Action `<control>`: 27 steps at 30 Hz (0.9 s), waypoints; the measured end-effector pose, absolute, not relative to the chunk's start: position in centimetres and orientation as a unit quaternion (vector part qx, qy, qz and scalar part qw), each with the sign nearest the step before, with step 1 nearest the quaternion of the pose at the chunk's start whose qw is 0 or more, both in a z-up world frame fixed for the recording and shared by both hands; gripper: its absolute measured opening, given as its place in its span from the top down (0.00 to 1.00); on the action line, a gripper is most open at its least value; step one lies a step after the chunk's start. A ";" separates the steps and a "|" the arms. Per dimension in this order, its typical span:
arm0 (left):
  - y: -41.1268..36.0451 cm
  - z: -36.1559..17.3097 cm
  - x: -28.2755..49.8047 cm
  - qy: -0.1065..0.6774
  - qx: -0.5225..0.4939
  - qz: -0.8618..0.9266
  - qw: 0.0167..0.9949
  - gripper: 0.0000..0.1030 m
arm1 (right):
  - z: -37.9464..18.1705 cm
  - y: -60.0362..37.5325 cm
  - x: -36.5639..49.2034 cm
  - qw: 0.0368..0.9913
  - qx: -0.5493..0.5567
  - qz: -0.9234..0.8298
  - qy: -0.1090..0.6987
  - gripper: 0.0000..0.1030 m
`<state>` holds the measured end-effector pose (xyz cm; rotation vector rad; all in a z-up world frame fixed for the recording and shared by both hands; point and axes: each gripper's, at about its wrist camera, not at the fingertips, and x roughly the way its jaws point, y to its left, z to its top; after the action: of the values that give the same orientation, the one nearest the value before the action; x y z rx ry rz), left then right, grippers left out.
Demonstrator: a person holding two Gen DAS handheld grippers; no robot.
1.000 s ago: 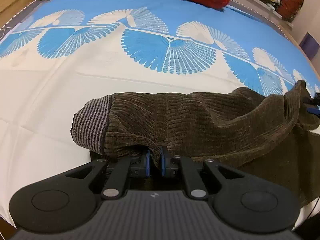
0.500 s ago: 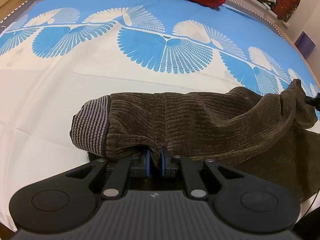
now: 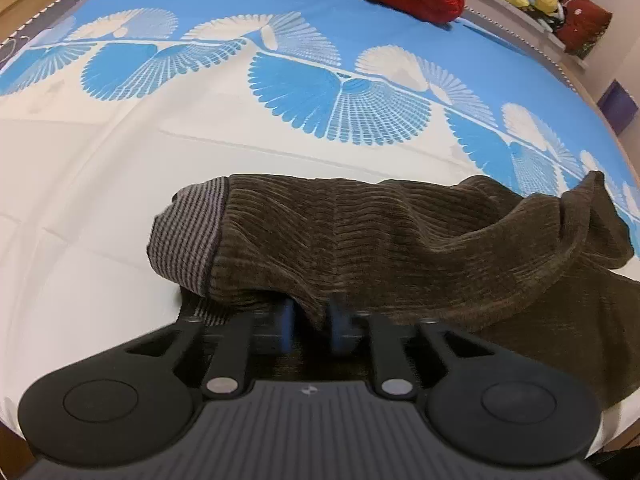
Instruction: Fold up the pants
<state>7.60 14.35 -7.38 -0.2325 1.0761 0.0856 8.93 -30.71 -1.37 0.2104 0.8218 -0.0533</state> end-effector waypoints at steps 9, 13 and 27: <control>15.4 -8.3 9.0 0.529 -0.147 0.045 0.835 0.67 | -2.5 -29.6 11.6 0.909 0.125 -0.033 0.397 0.50; 15.0 -8.6 9.4 0.536 -0.132 0.046 0.832 0.66 | -4.0 -28.4 14.3 0.900 0.148 -0.020 0.409 0.45; 15.3 -9.0 9.9 0.541 -0.100 0.040 0.834 0.90 | -7.3 -25.9 18.7 0.873 0.206 -0.022 0.441 0.98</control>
<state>9.86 15.28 -9.04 -0.2121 1.1461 0.0852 18.75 -25.94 -7.31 0.4308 0.9211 -0.0458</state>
